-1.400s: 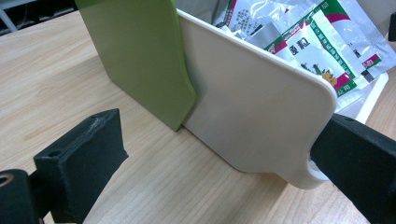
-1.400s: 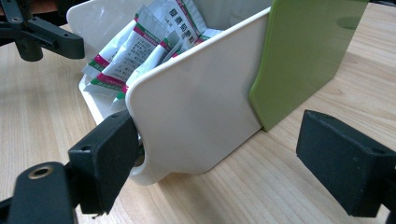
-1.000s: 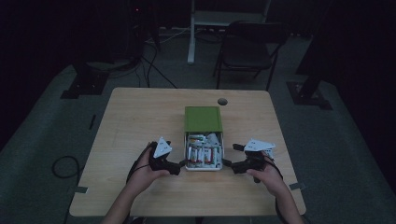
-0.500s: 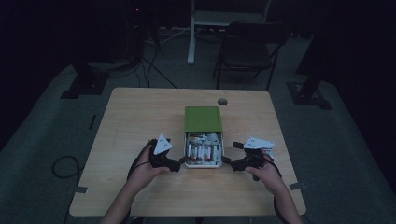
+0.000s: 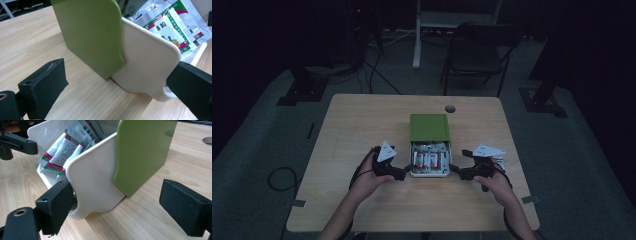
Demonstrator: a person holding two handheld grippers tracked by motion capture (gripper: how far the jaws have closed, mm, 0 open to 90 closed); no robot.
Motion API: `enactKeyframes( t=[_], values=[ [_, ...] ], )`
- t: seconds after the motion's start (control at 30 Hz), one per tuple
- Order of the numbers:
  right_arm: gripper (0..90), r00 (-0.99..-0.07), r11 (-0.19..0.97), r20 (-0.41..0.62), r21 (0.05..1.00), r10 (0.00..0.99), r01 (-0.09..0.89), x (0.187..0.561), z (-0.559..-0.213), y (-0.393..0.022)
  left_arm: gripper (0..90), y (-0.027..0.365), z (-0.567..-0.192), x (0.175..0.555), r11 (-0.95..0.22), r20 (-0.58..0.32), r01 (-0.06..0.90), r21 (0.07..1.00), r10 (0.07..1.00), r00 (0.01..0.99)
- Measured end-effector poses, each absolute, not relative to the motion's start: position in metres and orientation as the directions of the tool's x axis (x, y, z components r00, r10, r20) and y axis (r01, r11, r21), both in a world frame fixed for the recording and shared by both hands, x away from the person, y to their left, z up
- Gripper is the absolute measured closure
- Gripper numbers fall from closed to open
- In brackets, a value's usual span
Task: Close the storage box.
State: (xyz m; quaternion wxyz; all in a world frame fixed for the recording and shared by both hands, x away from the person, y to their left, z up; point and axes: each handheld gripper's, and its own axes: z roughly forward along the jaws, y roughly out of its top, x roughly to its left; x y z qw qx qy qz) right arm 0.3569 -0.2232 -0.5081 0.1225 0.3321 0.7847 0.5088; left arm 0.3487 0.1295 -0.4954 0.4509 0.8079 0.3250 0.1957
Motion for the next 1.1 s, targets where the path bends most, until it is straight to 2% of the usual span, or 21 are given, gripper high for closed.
enactKeyframes(
  t=[1.1],
  values=[
    [12.1,-0.668,0.208,0.151,0.881,0.729,0.426,0.379,-0.505,-0.217,3.5,0.13,-0.498,0.373,-0.366,0.015,0.375,0.852,0.732,0.681]
  ],
)
